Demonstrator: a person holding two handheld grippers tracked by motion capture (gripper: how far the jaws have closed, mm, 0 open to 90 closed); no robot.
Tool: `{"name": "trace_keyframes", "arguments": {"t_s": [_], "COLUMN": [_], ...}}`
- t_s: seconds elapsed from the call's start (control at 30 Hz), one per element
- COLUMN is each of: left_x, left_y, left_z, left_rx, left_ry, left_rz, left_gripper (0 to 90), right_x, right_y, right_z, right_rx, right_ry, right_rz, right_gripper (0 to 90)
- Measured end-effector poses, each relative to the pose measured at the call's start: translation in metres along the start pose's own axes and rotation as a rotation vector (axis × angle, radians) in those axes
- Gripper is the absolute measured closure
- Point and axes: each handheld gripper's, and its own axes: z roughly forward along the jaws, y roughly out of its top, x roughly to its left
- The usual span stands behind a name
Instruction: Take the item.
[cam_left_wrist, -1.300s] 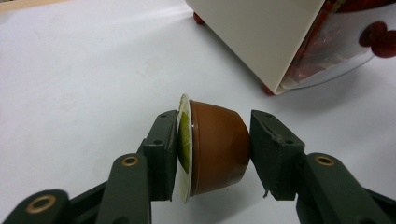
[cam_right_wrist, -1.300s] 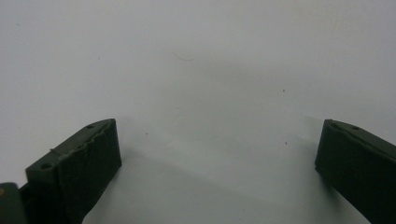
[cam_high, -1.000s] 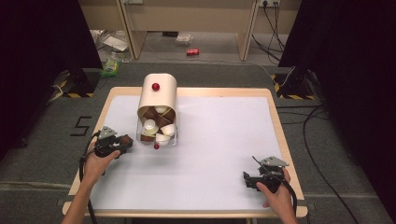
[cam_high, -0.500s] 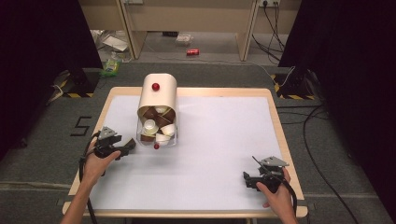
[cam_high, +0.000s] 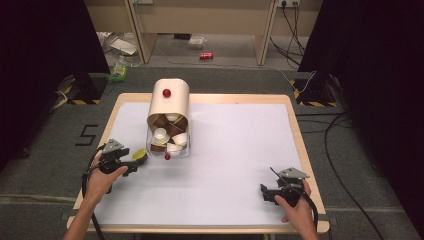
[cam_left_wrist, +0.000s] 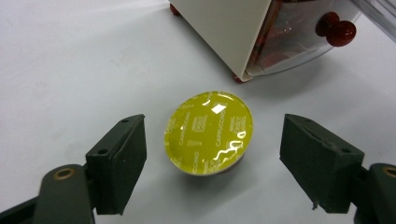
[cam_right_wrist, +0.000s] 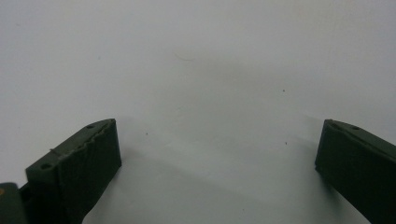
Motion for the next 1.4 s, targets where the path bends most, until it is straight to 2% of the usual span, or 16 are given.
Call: {"name": "trace_keyframes", "arguments": {"t_s": [0.27,0.63,1.4], "left_x": [-0.007,-0.018,-0.034], "left_y": [-0.01,-0.024,-0.042], "left_z": [-0.012,-0.028,-0.041], "left_rx": [-0.03,-0.046,-0.052], "left_ry": [-0.009,-0.023,-0.036], "left_rz": [-0.003,-0.004,0.013], "left_gripper": [22.6,19.8,16.2], "right_x": [0.0,0.0,0.0], "right_y": [0.0,0.0,0.0], "right_z": [0.0,0.0,0.0], "right_rx": [0.0,0.0,0.001], "right_ry": [0.0,0.0,-0.001], "right_rz": [0.0,0.0,0.003], "right_gripper": [0.6,0.6,0.6]}}
